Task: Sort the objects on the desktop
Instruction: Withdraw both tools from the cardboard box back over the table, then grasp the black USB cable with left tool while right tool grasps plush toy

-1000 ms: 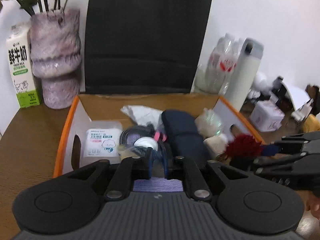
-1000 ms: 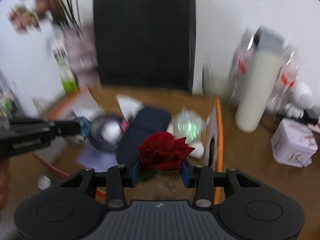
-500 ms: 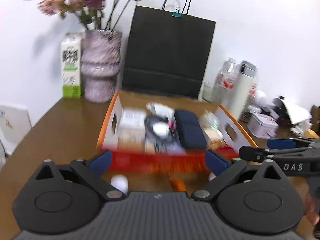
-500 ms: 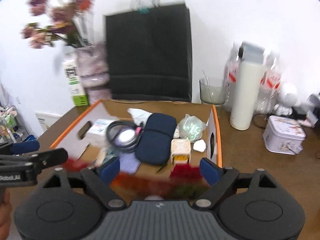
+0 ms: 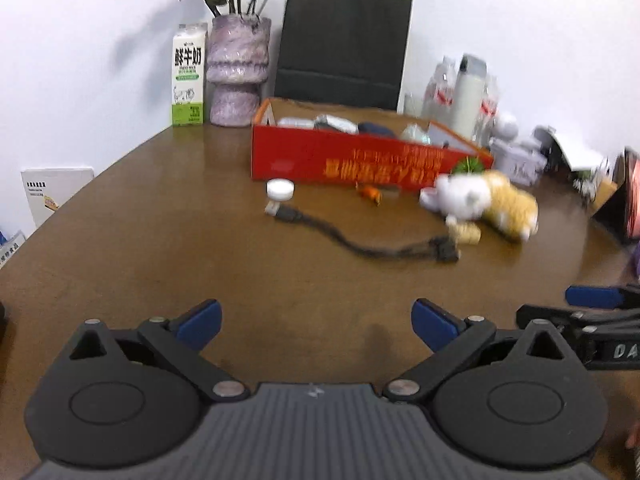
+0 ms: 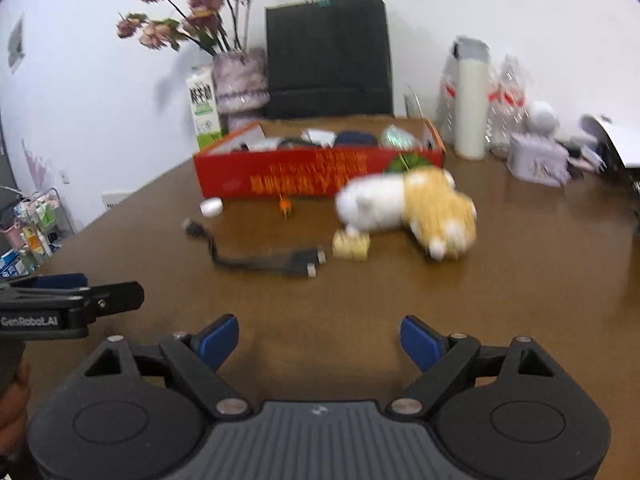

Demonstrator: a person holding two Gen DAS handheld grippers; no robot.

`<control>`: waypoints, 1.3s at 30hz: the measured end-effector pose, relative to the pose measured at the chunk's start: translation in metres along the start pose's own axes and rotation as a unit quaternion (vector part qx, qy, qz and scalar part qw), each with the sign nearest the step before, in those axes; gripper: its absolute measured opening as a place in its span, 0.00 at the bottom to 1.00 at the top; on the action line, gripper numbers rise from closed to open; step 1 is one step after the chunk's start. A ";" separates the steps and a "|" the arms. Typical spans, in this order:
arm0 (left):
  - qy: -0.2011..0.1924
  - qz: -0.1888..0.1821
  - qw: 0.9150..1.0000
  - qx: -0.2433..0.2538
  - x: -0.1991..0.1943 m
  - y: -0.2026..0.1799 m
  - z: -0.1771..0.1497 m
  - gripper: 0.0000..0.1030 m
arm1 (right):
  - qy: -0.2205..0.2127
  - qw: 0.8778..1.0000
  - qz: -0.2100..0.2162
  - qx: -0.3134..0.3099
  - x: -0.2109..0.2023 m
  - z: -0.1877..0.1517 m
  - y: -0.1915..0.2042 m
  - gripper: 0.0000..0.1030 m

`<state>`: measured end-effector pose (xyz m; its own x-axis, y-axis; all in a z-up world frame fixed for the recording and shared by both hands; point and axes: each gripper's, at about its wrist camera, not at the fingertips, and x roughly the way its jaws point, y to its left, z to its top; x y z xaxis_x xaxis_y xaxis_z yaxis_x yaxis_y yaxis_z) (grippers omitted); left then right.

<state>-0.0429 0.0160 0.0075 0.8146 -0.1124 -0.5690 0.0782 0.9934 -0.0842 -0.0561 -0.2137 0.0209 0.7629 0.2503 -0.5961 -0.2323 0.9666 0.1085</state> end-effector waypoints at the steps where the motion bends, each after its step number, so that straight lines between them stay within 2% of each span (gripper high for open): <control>1: 0.004 -0.003 1.000 0.003 0.001 -0.001 -0.003 1.00 | -0.001 1.000 -0.001 0.000 -0.001 -0.003 0.000 0.85; 4: 0.007 0.006 1.000 0.009 0.002 -0.004 -0.006 1.00 | -0.007 1.000 -0.012 -0.008 -0.003 -0.009 0.002 0.88; 13: 0.025 0.007 1.000 0.001 0.008 -0.004 -0.007 1.00 | -0.028 0.999 -0.040 -0.018 -0.002 -0.012 0.008 0.89; 23: 0.032 0.022 0.999 0.020 0.011 -0.012 -0.007 1.00 | -0.017 0.999 -0.027 0.008 0.002 -0.009 -0.002 0.89; 26: -0.003 0.022 0.999 0.026 0.011 -0.012 0.000 1.00 | -0.021 1.000 -0.011 0.020 0.004 0.003 -0.015 0.89; 30: -0.011 0.021 1.000 0.018 0.035 -0.010 0.033 0.96 | -0.050 0.998 -0.048 0.003 0.018 0.037 -0.036 0.89; 33: -0.026 -0.016 0.999 0.010 0.055 -0.012 0.061 0.96 | -0.043 0.997 -0.070 -0.010 0.048 0.062 -0.054 0.85; 34: -0.015 -0.016 1.000 0.011 0.066 -0.014 0.068 0.96 | -0.037 0.997 -0.072 -0.011 0.058 0.068 -0.059 0.84; 35: 0.002 -0.003 1.000 0.008 0.075 -0.014 0.073 0.95 | -0.034 0.997 -0.075 -0.011 0.068 0.074 -0.064 0.78; 37: 0.033 0.016 0.999 -0.009 0.089 -0.012 0.075 0.81 | -0.025 0.996 -0.079 -0.012 0.085 0.083 -0.073 0.73; 39: 0.051 0.004 0.998 -0.027 0.096 -0.008 0.069 0.77 | -0.019 0.997 -0.078 -0.011 0.099 0.088 -0.078 0.73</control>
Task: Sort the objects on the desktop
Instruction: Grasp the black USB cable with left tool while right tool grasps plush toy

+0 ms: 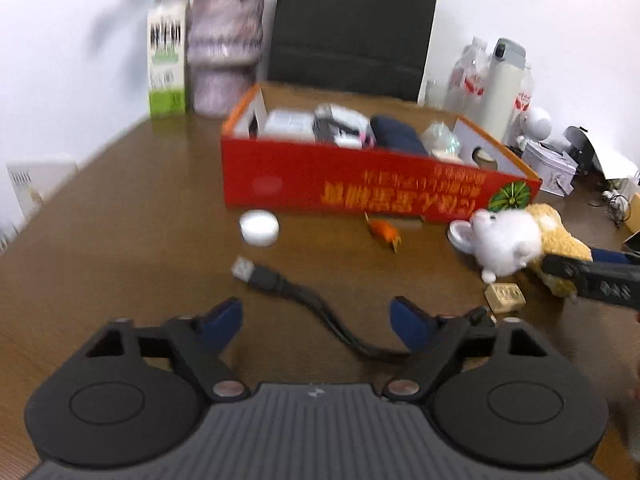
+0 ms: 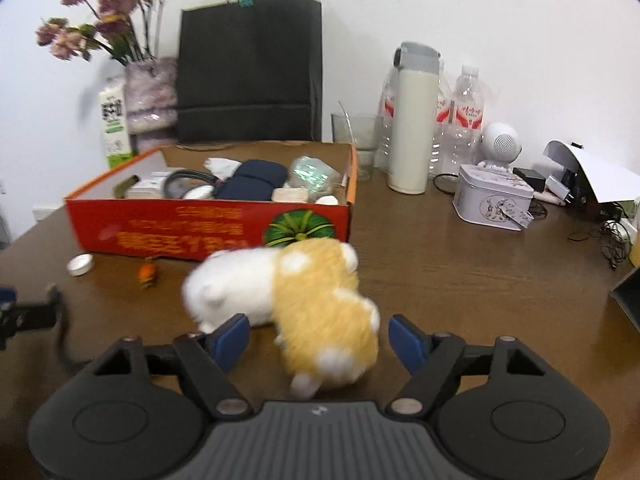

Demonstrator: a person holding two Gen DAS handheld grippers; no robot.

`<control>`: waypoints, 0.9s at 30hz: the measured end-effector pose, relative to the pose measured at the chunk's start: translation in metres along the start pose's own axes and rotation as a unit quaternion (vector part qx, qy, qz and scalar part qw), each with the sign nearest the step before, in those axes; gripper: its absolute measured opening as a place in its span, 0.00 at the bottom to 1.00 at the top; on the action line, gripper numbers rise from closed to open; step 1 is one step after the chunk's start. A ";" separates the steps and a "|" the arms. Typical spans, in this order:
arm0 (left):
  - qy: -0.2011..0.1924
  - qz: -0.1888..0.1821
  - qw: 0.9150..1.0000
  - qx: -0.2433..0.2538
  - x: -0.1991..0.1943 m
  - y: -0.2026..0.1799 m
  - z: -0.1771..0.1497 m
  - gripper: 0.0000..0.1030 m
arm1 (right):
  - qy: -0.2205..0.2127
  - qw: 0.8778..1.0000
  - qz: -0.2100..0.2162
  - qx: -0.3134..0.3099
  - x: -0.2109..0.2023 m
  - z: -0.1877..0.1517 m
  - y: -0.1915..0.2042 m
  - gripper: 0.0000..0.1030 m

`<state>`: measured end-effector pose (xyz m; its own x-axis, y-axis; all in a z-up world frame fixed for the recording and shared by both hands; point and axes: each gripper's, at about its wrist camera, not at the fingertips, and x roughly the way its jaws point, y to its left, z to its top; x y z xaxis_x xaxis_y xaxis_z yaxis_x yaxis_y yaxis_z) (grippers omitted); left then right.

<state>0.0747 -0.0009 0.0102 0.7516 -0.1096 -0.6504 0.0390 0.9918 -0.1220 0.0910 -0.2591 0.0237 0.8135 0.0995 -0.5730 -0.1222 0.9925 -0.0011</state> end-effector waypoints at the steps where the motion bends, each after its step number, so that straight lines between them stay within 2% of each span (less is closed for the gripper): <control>1: 0.005 0.002 1.000 -0.007 0.004 0.001 -0.002 0.75 | 0.004 1.000 0.003 -0.001 0.008 0.002 0.000 0.73; 2: -0.004 0.012 1.000 -0.003 0.006 -0.002 -0.003 0.75 | 0.005 1.000 0.008 0.002 0.012 0.002 -0.001 0.68; 3: -0.013 0.028 0.999 0.008 0.010 -0.008 -0.003 0.74 | 0.011 1.000 0.017 0.013 0.017 0.001 -0.002 0.53; 5: -0.013 0.039 0.999 0.024 0.016 -0.019 -0.003 0.68 | 0.011 0.999 0.030 0.026 0.018 -0.003 -0.005 0.49; 6: -0.021 0.051 0.998 0.033 0.019 -0.025 -0.004 0.59 | 0.006 0.999 0.033 0.026 0.015 -0.005 -0.005 0.47; 7: -0.027 0.064 0.997 0.044 0.020 -0.030 -0.005 0.38 | 0.000 0.999 0.035 0.028 0.011 -0.006 -0.006 0.47; 8: -0.030 0.059 0.997 0.048 0.019 -0.033 -0.005 0.21 | -0.008 0.999 0.037 0.036 0.007 -0.007 -0.007 0.46; 9: -0.030 0.050 0.997 0.044 0.018 -0.033 -0.005 0.09 | -0.014 0.998 0.038 0.041 0.004 -0.006 -0.008 0.45; 14: -0.039 0.031 0.999 -0.005 0.000 -0.017 -0.014 0.05 | -0.048 0.997 0.042 0.052 -0.011 -0.002 -0.013 0.45; 16: -0.056 0.022 0.998 -0.021 -0.017 -0.010 -0.019 0.04 | -0.052 0.996 0.045 0.052 -0.015 -0.002 -0.012 0.45; 20: -0.089 0.019 0.996 -0.023 -0.064 -0.004 -0.033 0.04 | -0.055 0.995 0.036 0.069 -0.039 -0.008 -0.005 0.45; 24: -0.109 0.007 0.994 -0.031 -0.107 0.001 -0.048 0.03 | -0.076 0.992 0.070 0.068 -0.088 -0.030 0.014 0.45; 27: -0.125 0.002 0.992 -0.015 -0.132 0.000 -0.058 0.03 | -0.058 0.992 0.098 0.058 -0.116 -0.045 0.032 0.45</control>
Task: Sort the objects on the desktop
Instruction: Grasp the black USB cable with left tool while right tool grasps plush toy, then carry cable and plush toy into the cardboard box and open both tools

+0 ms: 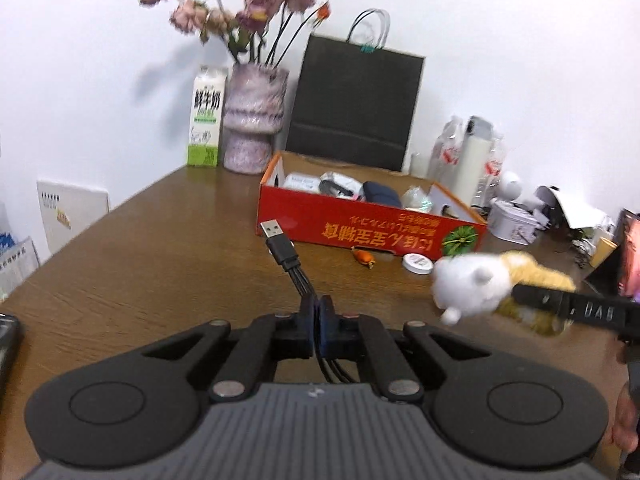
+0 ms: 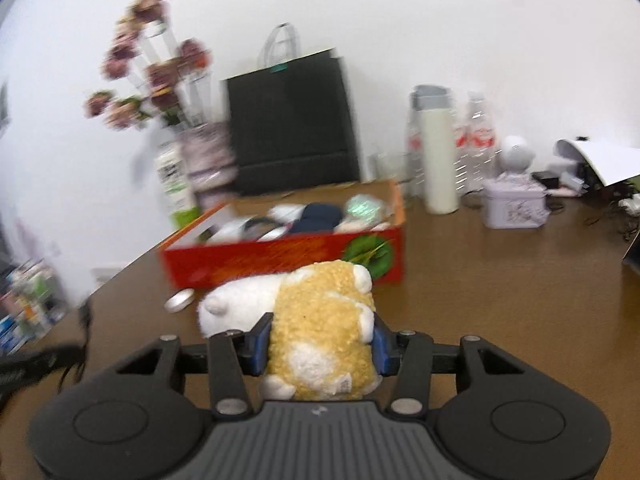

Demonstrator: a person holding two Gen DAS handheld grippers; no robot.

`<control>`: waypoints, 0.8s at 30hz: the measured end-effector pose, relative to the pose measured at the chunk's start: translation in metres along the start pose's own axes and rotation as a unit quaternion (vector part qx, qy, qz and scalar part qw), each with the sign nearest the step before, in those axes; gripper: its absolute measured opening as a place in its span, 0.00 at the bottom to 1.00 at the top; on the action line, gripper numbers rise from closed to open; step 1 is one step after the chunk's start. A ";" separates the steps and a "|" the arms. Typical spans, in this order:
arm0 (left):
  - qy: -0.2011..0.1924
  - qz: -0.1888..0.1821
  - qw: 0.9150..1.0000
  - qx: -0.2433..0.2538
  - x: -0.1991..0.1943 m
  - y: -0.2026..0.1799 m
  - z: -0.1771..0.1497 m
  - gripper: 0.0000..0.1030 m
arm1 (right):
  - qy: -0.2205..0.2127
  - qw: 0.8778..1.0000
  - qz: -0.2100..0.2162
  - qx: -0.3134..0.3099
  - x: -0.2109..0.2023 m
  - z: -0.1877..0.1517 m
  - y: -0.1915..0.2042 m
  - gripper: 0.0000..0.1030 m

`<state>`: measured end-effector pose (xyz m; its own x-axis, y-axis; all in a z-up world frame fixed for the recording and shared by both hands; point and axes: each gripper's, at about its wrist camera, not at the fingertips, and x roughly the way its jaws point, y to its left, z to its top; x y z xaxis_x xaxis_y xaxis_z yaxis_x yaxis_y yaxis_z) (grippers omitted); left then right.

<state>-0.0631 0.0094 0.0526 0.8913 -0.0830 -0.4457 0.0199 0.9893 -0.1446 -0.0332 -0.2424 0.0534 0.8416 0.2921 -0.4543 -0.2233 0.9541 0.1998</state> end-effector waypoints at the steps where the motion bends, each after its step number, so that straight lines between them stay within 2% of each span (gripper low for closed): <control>1: -0.004 -0.004 1.000 0.005 -0.007 -0.001 -0.001 0.03 | 0.005 1.000 0.008 -0.001 -0.008 -0.004 0.006 0.45; 7: -0.027 -0.031 0.999 0.016 -0.027 -0.004 -0.001 0.03 | 0.002 1.000 0.020 -0.013 -0.047 -0.015 0.032 0.45; 14: -0.031 -0.038 0.999 -0.010 -0.019 0.011 0.012 0.03 | -0.015 1.000 0.005 -0.006 -0.056 0.006 0.027 0.45; 19: -0.033 -0.056 0.998 -0.002 0.020 0.019 0.053 0.03 | -0.016 1.000 0.009 0.000 -0.026 0.048 0.013 0.45; 24: -0.034 -0.075 0.996 0.017 0.086 0.012 0.116 0.03 | -0.024 1.000 -0.002 -0.007 0.027 0.108 0.007 0.45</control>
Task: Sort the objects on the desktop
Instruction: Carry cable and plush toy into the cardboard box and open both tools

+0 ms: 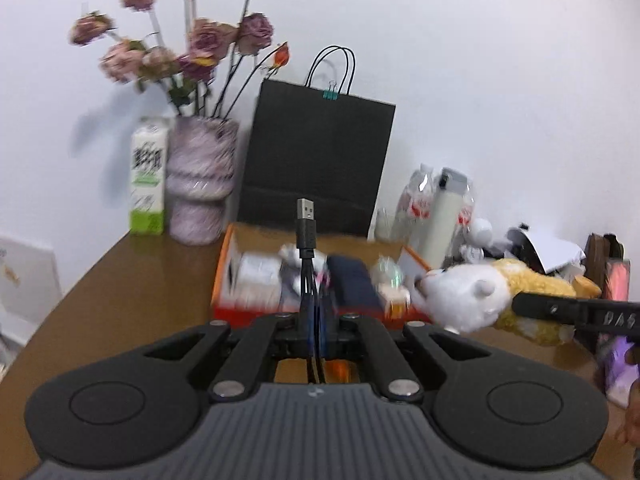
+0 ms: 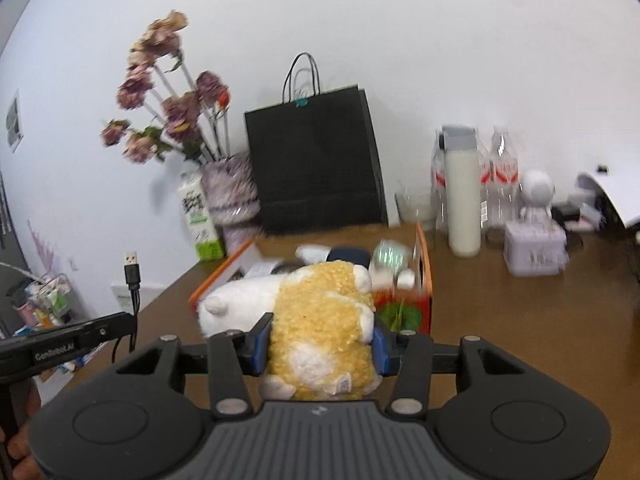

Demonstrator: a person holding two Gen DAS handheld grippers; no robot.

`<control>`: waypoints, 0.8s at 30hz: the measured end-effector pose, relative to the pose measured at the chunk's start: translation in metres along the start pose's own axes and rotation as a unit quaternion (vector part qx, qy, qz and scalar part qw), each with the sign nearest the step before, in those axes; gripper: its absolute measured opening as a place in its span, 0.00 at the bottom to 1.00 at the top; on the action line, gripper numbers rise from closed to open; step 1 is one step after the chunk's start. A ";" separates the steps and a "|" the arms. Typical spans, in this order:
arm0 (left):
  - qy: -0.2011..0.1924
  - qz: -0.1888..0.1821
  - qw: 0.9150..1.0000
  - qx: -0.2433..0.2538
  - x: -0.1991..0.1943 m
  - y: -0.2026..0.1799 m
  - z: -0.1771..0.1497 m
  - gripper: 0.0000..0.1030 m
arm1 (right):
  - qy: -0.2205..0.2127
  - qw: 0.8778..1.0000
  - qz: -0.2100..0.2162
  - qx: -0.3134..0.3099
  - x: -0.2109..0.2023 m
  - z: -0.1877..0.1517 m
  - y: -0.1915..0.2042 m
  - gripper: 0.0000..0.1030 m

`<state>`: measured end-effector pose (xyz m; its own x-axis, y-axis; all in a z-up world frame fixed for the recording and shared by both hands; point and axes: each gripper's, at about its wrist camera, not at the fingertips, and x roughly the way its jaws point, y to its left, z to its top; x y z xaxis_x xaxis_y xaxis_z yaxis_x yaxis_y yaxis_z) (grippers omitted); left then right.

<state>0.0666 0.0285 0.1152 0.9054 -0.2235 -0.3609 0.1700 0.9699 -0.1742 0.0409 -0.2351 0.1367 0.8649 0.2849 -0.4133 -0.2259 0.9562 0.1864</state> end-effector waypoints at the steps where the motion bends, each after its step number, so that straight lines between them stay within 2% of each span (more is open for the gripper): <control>1: -0.001 -0.001 1.000 0.000 0.015 0.001 0.014 0.03 | 0.000 1.000 -0.010 -0.004 0.016 0.011 0.000 0.45; 4: 0.009 -0.014 1.000 -0.012 0.061 0.005 0.053 0.03 | 0.015 1.000 -0.014 0.007 0.067 0.038 -0.005 0.45; 6: 0.022 -0.022 0.999 -0.018 0.094 0.006 0.072 0.03 | 0.040 0.999 -0.020 0.013 0.104 0.049 -0.007 0.45; 7: 0.026 -0.014 0.999 -0.016 0.109 0.006 0.077 0.03 | 0.064 0.998 -0.027 0.010 0.125 0.051 -0.007 0.45; 9: 0.072 -0.008 0.997 0.020 0.152 0.004 0.075 0.04 | 0.132 0.990 -0.048 0.006 0.167 0.051 -0.006 0.46; 11: 0.116 -0.003 0.993 0.004 0.187 0.014 0.059 0.06 | 0.198 0.978 -0.055 -0.015 0.200 0.041 -0.003 0.47; 12: 0.125 0.015 0.992 -0.007 0.201 0.021 0.048 0.09 | 0.202 0.977 -0.064 -0.031 0.207 0.036 0.000 0.54; 14: 0.126 0.063 0.990 -0.024 0.215 0.033 0.025 0.20 | 0.201 0.976 -0.072 -0.047 0.217 0.031 0.002 0.56; 15: 0.130 0.075 0.988 -0.028 0.217 0.036 0.015 0.33 | 0.208 0.975 -0.064 -0.038 0.223 0.029 -0.001 0.57; 16: 0.132 0.080 0.988 -0.028 0.217 0.037 0.009 0.47 | 0.211 0.975 -0.060 -0.029 0.226 0.027 -0.004 0.58; 17: 0.132 0.085 0.987 -0.032 0.215 0.038 0.005 0.54 | 0.211 0.976 -0.057 -0.019 0.228 0.026 -0.007 0.59; 19: 0.115 0.086 0.989 -0.039 0.201 0.037 0.005 0.65 | 0.213 0.976 -0.046 -0.002 0.230 0.027 -0.011 0.69; 20: 0.104 0.086 0.990 -0.042 0.195 0.037 0.012 0.71 | 0.213 0.976 -0.046 0.010 0.230 0.029 -0.013 0.80; 21: 0.093 0.089 0.990 -0.047 0.187 0.036 0.015 0.81 | 0.208 0.977 -0.048 0.021 0.226 0.030 -0.015 0.83; 24: 0.051 0.085 0.994 -0.054 0.160 0.035 0.023 0.88 | 0.171 0.984 -0.047 0.029 0.203 0.037 -0.013 0.83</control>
<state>0.2262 0.0289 0.0730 0.8726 -0.0711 -0.4832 -0.0297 0.9798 -0.1979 0.2361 -0.1918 0.0829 0.6763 0.2115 -0.7056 -0.1184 0.9766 0.1793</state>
